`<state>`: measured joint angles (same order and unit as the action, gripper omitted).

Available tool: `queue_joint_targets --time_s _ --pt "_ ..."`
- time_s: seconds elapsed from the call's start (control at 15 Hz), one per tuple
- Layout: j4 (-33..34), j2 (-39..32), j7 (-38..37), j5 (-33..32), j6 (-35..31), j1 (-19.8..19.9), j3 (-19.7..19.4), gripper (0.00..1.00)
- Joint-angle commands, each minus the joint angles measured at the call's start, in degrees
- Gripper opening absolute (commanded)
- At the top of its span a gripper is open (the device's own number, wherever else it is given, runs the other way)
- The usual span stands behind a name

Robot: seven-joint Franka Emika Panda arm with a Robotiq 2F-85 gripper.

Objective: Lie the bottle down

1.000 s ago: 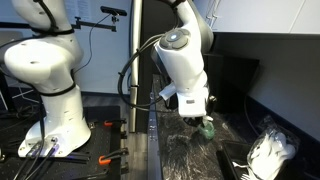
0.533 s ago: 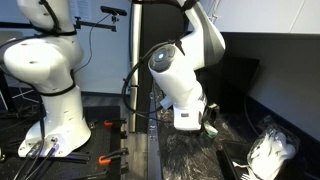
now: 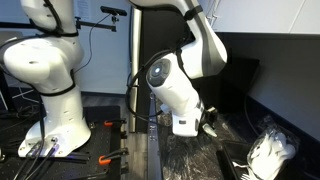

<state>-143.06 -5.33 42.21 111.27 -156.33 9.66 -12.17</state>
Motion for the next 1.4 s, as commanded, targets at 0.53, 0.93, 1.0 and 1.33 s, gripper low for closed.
queue_joint_targets --time_s 0.53,0.93,1.0,1.33 --pt "1.3 -7.0 33.3 33.8 -4.3 -2.2 -4.3 0.08" --pt "2.6 -10.2 36.7 38.0 -3.9 -4.2 -8.3 0.08" --pt "2.8 -10.3 36.2 37.8 -4.1 -4.5 -8.3 0.08" --pt "2.7 -8.9 34.6 37.6 -7.4 -6.0 -7.7 0.12"
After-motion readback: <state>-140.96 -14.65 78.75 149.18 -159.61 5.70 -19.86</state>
